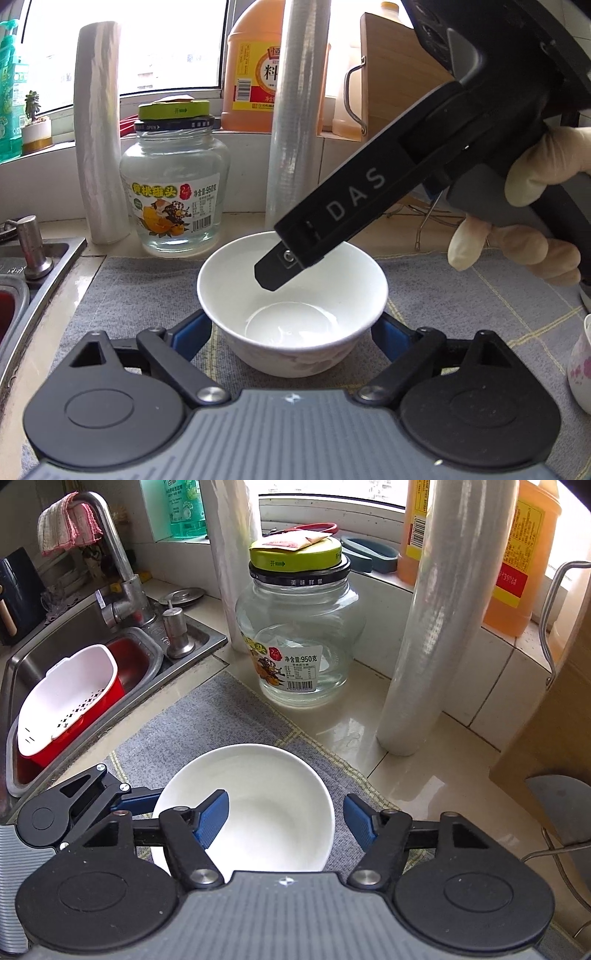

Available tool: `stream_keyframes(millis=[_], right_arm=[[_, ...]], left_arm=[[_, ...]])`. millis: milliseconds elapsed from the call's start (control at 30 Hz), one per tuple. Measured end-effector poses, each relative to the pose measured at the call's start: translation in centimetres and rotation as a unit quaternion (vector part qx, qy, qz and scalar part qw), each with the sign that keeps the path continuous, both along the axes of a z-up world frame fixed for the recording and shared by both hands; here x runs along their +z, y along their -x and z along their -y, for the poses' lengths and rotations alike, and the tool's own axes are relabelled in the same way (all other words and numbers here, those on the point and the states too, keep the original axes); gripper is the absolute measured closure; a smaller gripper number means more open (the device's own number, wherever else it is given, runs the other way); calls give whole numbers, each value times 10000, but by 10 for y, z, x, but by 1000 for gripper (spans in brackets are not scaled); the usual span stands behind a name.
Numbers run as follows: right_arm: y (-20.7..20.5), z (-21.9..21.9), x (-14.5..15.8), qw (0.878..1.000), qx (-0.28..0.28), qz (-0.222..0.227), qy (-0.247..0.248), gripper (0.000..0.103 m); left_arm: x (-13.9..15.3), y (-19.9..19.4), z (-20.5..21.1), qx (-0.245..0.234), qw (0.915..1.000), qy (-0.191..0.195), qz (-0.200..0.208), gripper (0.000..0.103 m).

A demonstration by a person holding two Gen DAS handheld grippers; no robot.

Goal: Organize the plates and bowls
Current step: 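Grasp the rim of the last floral bowl with the right gripper, then lift the floral bowl with the right gripper and carry it toward the nested bowls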

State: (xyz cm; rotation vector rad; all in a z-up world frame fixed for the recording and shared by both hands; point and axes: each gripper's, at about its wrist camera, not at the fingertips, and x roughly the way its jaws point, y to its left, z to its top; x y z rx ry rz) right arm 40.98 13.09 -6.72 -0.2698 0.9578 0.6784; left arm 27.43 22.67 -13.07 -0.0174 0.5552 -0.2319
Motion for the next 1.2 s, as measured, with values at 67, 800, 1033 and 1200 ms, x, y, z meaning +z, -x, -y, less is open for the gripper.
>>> stream_keyframes(millis=[67, 800, 1033, 1200], right_arm=[[0, -1, -1, 10000, 28, -20, -13, 29], [14, 5, 8, 9999, 33, 35, -122, 31], [39, 15, 29, 9996, 28, 217, -177, 31], [62, 28, 44, 9991, -43, 338, -269, 31]], left_arm=[[1, 0, 0, -21, 10000, -9, 18, 10], [12, 7, 5, -132, 9998, -113, -1, 10], [28, 22, 15, -270, 9995, -181, -64, 10], [41, 34, 21, -450, 9988, -115, -156, 10]])
